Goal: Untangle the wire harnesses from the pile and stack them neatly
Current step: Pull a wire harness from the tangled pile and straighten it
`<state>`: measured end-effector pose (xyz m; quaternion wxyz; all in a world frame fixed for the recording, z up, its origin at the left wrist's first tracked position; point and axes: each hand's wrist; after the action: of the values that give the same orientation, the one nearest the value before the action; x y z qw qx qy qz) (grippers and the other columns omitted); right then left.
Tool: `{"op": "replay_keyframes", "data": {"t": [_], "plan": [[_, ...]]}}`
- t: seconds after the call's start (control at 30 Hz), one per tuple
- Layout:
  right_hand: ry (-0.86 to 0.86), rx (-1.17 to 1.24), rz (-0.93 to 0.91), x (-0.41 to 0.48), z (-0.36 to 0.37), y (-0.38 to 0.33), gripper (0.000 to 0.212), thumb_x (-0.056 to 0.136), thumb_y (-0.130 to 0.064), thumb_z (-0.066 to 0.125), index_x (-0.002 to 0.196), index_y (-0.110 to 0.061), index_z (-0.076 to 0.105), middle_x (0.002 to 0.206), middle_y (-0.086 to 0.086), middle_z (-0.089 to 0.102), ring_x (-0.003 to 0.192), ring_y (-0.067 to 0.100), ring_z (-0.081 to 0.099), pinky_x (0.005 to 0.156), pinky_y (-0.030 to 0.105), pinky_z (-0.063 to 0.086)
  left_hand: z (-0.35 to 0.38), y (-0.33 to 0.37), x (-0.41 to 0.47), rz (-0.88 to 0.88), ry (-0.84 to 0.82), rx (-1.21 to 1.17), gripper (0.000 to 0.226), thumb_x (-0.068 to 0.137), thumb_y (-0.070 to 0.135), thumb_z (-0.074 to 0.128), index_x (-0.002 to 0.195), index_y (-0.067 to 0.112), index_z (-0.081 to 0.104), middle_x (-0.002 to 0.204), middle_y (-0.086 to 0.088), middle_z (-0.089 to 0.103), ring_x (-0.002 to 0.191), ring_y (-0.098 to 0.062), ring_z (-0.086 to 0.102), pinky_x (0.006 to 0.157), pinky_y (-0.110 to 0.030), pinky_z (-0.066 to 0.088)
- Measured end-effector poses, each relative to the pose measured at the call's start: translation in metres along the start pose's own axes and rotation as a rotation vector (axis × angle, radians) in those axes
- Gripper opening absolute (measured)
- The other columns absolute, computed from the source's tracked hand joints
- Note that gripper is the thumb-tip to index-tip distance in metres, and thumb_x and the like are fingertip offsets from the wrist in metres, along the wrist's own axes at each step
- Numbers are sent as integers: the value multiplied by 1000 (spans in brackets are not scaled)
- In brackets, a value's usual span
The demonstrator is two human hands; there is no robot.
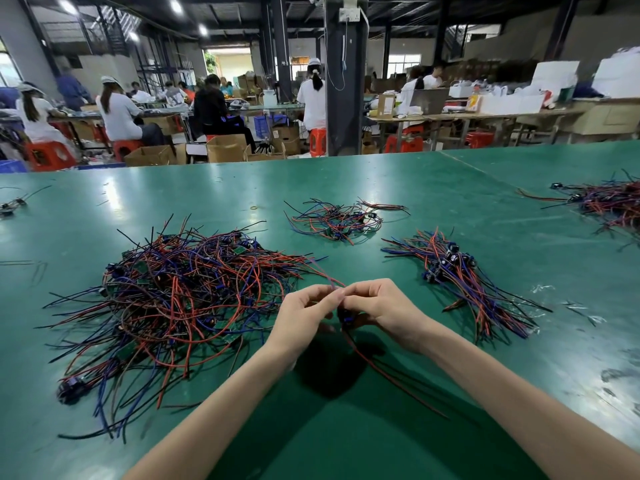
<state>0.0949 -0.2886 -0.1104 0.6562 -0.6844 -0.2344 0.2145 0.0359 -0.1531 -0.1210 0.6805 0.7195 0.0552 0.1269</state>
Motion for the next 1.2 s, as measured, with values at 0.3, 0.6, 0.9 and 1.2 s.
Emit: {"op": "replay_keyframes", "data": {"t": [0.3, 0.6, 0.9, 1.2], "plan": [[-80, 144, 109, -2, 3, -4, 10, 88, 2, 57, 84, -6, 62, 73, 6, 63, 63, 11, 60, 54, 24, 54, -9, -4, 3, -9, 32, -173, 6, 84, 11, 68, 84, 15, 72, 81, -1, 73, 74, -5, 63, 59, -14, 48], [-59, 130, 92, 0, 3, 2, 20, 83, 10, 61, 90, -8, 57, 79, 9, 63, 59, 9, 62, 55, 16, 50, -10, -7, 7, 69, 75, -220, 9, 84, 2, 64, 85, 9, 69, 77, -2, 73, 69, -7, 64, 65, -15, 51], [38, -228, -180, 0, 4, 7, 33, 76, 6, 72, 90, -20, 58, 82, 7, 63, 79, 15, 58, 81, 32, 50, -11, -12, 11, 89, 217, -39, 11, 83, 1, 68, 75, 9, 67, 63, 1, 67, 57, -8, 59, 63, -26, 54], [-5, -115, -92, -1, 0, 6, 35, 77, 11, 68, 95, -17, 57, 78, 5, 59, 69, 12, 58, 69, 27, 52, -14, -16, 11, 532, 208, 601, 9, 83, 10, 71, 79, 12, 63, 68, 7, 62, 61, -9, 55, 63, -23, 46]]}}
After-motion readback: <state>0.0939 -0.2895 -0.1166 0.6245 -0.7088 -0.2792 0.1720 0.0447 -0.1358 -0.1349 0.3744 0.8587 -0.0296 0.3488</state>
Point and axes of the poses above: each hand's wrist, its own x-axis towards the middle knuckle, its own z-axis out of the palm, y = z × x
